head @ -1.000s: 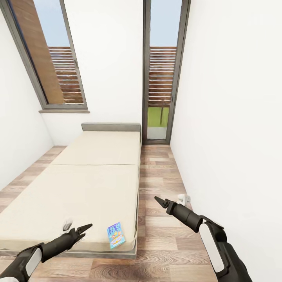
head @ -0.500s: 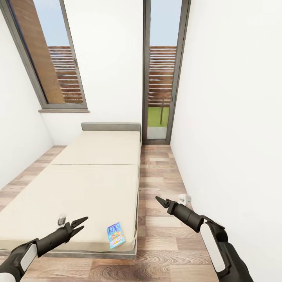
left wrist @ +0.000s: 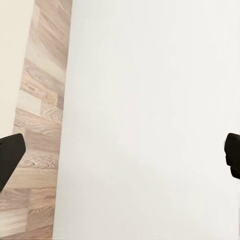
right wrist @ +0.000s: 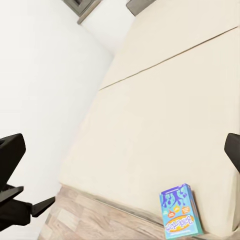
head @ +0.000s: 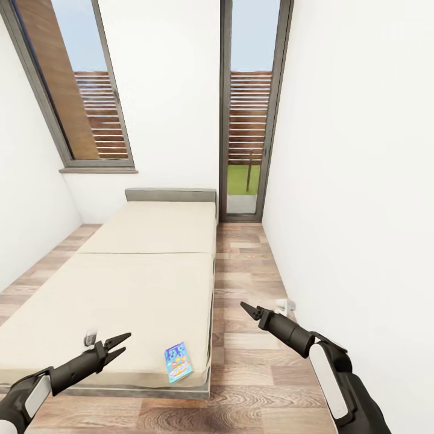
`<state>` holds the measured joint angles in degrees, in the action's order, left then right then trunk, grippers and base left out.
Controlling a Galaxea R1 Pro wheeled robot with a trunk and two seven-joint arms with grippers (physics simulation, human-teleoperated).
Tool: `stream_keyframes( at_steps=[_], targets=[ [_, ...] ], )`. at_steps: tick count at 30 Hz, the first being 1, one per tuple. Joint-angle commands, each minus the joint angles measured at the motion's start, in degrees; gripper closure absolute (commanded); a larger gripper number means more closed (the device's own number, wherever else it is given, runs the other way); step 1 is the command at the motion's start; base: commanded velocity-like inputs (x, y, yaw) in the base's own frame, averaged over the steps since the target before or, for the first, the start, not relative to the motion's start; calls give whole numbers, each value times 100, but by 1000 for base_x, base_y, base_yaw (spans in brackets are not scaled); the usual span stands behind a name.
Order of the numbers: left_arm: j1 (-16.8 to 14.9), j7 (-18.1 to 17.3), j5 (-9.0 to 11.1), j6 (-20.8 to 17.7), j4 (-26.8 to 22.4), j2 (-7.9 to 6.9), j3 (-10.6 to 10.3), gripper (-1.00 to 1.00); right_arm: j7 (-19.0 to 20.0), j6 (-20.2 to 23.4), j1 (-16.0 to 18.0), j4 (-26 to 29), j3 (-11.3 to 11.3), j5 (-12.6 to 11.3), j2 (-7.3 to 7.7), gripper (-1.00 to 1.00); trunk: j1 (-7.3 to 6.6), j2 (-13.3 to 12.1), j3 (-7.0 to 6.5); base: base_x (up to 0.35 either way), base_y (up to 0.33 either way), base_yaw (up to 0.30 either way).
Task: Put all the toys in the child's room - the three board games (two on the bed and one on the table), the two jigsaw puzzles on the table, and the tennis ball on the table - inside the toy box on the table in the child's room.
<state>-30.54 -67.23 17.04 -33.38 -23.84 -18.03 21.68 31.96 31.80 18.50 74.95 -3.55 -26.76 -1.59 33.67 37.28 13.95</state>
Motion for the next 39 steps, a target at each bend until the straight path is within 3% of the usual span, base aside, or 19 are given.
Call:
stream_keyframes(
  at_steps=[1, 11, 31, 39],
  targets=[
    [-4, -15, 10, -90, 0, -7, 10, -100, 12, 46, 4, 2, -28, -30, -6, -100, 2, 7, 9, 0, 0, 0],
    [-4, 8, -7, -388, 1, -49, 4, -100, 15, 59, 8, 2, -177, -31, -15, -100, 199, 368, 170, 0, 0, 0],
    [-4, -7, -4, -452, 3, -52, 4, -100, 19, 70, 7, 2, -198, -37, 4, -100, 638, 1170, 529, 0, 0, 0],
    [-4, -7, -7, -712, 3, -101, 11, -100, 21, 72, 8, 2, -198, -37, -29, -100, 814, 1491, 673, 0, 0, 0]
  ],
)
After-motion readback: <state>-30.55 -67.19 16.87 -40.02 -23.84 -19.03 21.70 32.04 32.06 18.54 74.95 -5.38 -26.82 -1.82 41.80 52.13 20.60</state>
